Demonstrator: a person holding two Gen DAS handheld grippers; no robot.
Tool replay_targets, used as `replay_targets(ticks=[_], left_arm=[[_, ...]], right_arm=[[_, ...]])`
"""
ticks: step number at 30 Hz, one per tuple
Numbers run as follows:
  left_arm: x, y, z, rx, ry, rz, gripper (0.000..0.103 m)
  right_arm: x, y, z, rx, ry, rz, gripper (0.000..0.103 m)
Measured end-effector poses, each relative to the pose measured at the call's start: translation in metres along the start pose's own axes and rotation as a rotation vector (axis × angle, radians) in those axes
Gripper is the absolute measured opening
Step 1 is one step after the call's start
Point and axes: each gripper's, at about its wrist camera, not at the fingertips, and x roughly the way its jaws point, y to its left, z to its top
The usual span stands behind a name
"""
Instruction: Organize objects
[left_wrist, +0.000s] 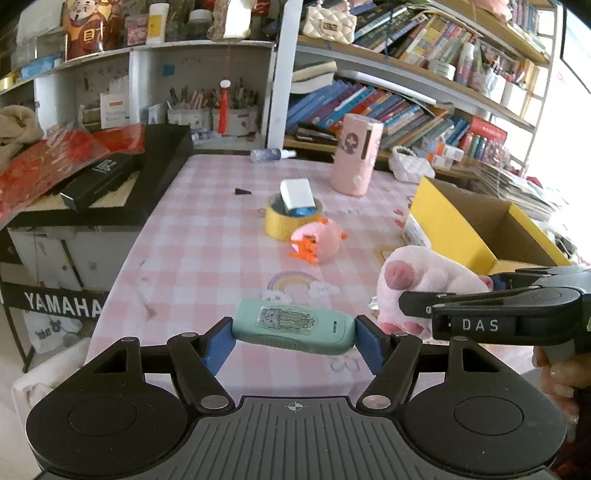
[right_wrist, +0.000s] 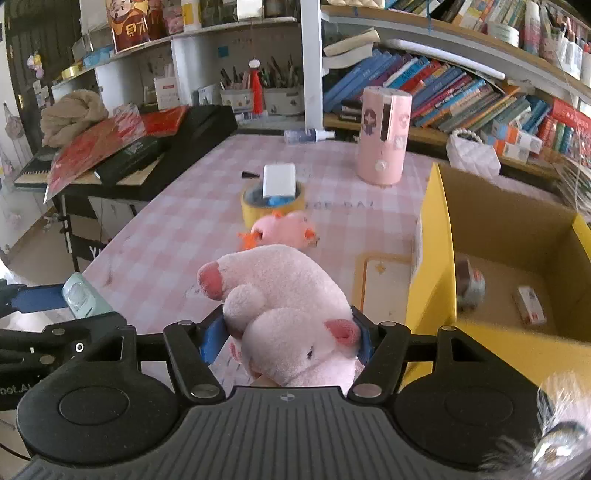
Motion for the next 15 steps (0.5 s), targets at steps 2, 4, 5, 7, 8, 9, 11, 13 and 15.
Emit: replay_targets(ticks=[2, 4, 5, 7, 8, 9, 11, 13, 15], left_arm=[[-0.007, -0.002, -0.005, 0.011, 0.002, -0.01, 0.07], [-0.012, -0.005, -0.01, 0.023, 0.005, -0.018, 0.07], [-0.014, -0.007, -0.011, 0.028, 0.006, -0.021, 0.07], [-0.02, -0.009, -0.015, 0.041, 0.007, -0.03, 0.07], [-0.022, -0.011, -0.017, 0.047, 0.007, -0.035, 0.07], [-0.024, -0.012, -0.018, 0.054, 0.007, -0.039, 0.07], [-0.029, -0.016, -0.022, 0.07, 0.009, -0.051, 0.07], [-0.032, -0.019, -0.027, 0.083, 0.012, -0.061, 0.07], [-0.036, -0.023, -0.032, 0.094, 0.016, -0.072, 0.07]], right_arm=[[-0.007, 0.002, -0.008, 0.009, 0.007, -0.004, 0.063], [-0.013, 0.005, -0.014, 0.018, 0.01, -0.01, 0.063], [-0.017, 0.005, -0.018, 0.024, 0.011, -0.012, 0.063], [-0.023, 0.006, -0.025, 0.037, 0.014, -0.018, 0.063], [-0.026, 0.006, -0.028, 0.043, 0.015, -0.022, 0.063], [-0.029, 0.006, -0.031, 0.048, 0.015, -0.025, 0.063], [-0.036, 0.006, -0.038, 0.06, 0.016, -0.032, 0.063], [-0.042, 0.006, -0.046, 0.073, 0.014, -0.04, 0.063], [-0.049, 0.005, -0.053, 0.085, 0.015, -0.049, 0.063]])
